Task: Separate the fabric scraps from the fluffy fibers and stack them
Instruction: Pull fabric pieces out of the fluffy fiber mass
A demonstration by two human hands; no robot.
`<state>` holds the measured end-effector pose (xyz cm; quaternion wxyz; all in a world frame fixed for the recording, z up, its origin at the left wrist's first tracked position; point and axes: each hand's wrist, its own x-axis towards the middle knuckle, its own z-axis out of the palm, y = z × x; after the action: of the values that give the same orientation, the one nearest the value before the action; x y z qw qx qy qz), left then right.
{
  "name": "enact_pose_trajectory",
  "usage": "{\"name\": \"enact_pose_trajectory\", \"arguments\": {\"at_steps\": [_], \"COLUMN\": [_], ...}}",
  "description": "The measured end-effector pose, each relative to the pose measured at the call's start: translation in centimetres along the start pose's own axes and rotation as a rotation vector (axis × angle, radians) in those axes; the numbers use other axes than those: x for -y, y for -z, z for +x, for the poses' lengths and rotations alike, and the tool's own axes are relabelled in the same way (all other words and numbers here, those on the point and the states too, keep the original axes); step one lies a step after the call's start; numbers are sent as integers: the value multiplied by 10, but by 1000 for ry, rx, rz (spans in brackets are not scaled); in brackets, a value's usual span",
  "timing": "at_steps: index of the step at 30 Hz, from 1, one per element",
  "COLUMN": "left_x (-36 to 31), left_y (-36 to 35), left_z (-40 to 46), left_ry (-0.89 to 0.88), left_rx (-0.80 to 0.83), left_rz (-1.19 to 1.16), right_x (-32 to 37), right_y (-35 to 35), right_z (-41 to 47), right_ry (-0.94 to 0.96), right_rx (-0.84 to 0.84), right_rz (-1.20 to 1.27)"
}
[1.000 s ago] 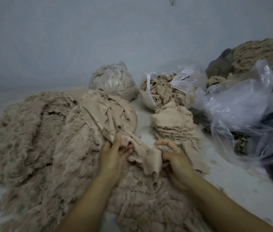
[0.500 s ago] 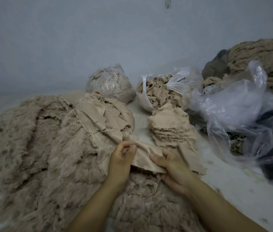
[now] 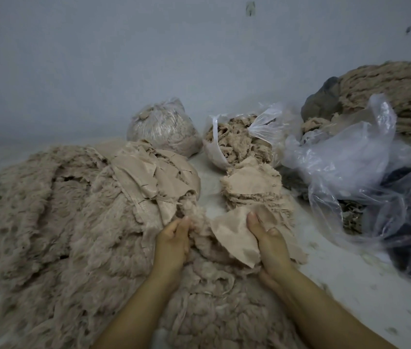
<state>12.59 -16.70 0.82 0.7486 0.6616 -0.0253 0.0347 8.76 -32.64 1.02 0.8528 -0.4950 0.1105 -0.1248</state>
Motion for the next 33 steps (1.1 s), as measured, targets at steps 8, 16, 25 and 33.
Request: {"name": "enact_pose_trajectory", "arguments": {"at_steps": [8,16,25,33], "left_x": [-2,-21,-32,-22], "left_y": [-12,-13,-42,-40], "left_z": [-14,-11,2,7], "left_ry": [125,31,-7,186], "left_rx": [292,404,252,147], "left_rz": [-136,54,158,-129], "right_x": [-8,5,4,15], "right_y": [-2,-6,-4,1], "right_z": [-9,-12,-13,-4], "right_ry": [-131,74,-129,-36], "right_rx": [151,80,239,-10], "right_rz": [9,-195,-151,27]}}
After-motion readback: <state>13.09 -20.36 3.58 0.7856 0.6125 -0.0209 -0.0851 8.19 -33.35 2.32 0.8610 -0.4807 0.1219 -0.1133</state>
